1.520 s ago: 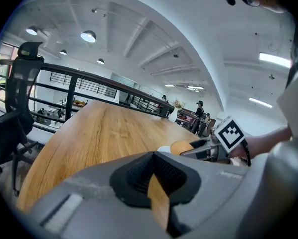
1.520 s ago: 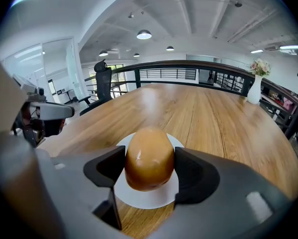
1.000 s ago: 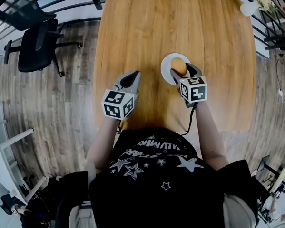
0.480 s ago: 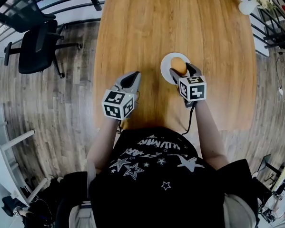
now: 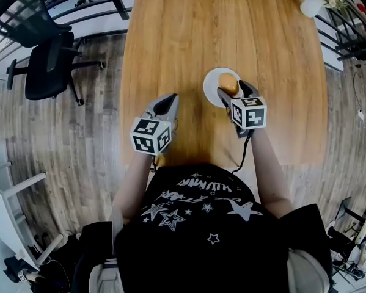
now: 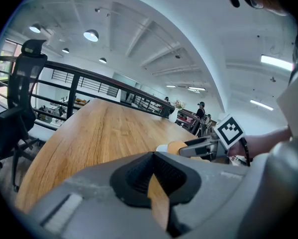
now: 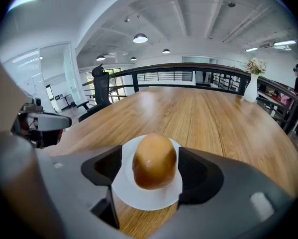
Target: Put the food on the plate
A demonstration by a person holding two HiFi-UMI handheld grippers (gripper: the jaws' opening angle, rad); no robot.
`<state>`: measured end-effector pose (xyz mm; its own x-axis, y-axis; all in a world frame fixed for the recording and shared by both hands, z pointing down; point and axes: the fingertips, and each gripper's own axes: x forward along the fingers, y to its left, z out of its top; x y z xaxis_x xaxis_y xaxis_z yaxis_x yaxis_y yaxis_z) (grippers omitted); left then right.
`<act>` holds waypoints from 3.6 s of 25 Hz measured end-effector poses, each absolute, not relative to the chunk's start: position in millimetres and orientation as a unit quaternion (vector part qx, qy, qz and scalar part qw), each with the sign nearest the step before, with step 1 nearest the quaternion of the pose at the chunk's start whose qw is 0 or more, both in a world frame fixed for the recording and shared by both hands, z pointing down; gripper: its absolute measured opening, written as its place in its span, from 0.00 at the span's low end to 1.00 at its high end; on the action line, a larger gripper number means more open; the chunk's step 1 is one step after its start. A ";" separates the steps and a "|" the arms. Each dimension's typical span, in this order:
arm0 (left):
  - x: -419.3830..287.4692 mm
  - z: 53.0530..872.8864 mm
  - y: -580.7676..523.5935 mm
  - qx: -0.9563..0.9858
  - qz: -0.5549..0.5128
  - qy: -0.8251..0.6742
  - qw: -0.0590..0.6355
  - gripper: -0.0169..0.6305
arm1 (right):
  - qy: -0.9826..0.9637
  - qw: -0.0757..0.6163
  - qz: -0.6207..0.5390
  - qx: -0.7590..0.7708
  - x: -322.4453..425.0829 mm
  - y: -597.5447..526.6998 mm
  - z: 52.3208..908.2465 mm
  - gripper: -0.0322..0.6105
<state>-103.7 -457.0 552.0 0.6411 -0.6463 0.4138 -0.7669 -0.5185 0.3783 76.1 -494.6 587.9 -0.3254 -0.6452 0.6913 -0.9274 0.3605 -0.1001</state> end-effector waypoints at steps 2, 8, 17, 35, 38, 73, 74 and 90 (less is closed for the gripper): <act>-102.7 550.5 -454.8 0.865 0.110 -0.409 0.269 0.03 | -0.775 0.279 0.247 0.511 78.6 -492.5 585.2 0.61; -98.0 538.9 -447.1 0.867 0.107 -0.412 0.258 0.03 | -0.777 0.267 0.242 0.516 86.1 -482.7 573.0 0.61; -88.4 518.3 -421.7 0.872 0.106 -0.418 0.234 0.03 | -0.783 0.241 0.230 0.525 97.8 -459.4 553.1 0.59; -53.8 494.1 -334.9 0.873 0.098 -0.427 0.212 0.03 | -0.790 0.179 0.227 0.541 134.2 -379.5 514.9 0.29; -49.8 493.0 -319.4 0.872 0.099 -0.431 0.211 0.03 | -0.791 0.166 0.235 0.539 139.3 -363.9 514.2 0.26; 1.6 487.8 -85.6 0.859 0.100 -0.464 0.192 0.03 | -0.839 0.122 0.213 0.485 182.0 -132.9 488.0 0.05; 2.2 486.1 -79.3 0.859 0.099 -0.466 0.190 0.03 | -0.839 0.118 0.215 0.486 183.6 -127.7 487.0 0.05; -4.5 488.8 -31.4 0.859 0.097 -0.463 0.196 0.03 | -0.835 0.128 0.213 0.491 174.7 -92.3 489.3 0.05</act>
